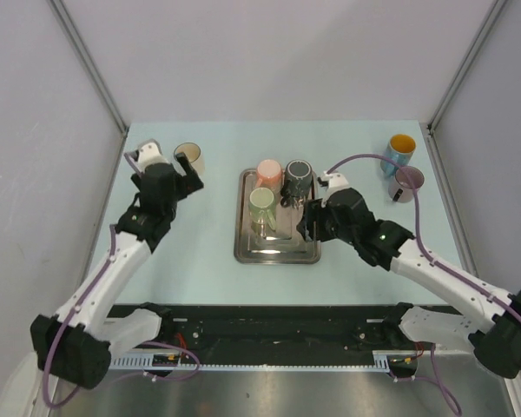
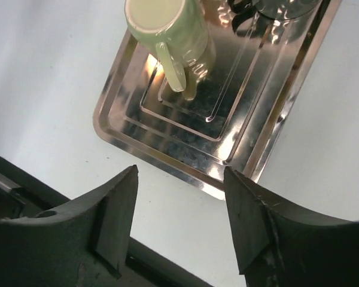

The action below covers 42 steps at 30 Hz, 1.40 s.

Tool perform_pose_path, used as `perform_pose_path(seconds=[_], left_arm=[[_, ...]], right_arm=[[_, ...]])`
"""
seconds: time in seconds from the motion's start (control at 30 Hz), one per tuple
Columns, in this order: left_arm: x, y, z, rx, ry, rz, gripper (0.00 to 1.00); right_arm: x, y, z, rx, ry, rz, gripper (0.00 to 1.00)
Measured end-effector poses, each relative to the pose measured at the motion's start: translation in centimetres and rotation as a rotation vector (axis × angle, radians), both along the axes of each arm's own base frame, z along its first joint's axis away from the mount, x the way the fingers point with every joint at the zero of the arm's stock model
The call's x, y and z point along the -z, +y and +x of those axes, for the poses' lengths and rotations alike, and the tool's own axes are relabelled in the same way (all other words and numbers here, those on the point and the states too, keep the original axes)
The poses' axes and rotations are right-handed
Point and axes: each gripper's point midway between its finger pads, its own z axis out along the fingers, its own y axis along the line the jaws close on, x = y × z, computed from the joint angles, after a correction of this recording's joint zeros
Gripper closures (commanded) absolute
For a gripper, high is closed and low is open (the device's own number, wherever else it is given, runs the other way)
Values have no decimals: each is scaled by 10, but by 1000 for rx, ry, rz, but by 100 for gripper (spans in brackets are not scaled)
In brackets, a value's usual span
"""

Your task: Turn the mug right side up

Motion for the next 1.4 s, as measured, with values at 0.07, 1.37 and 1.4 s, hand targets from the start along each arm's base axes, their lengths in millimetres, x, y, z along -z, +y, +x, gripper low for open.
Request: perform_pose_path(seconds=[0.07, 1.37, 1.4], left_arm=[[4, -22, -21, 63, -20, -49, 0], [98, -69, -135, 263, 116, -432, 0], [98, -69, -135, 267, 117, -430, 0]], right_arm=[[11, 9, 2, -14, 5, -32, 32], [107, 85, 89, -165, 104, -296, 26], [107, 85, 90, -169, 106, -300, 27]])
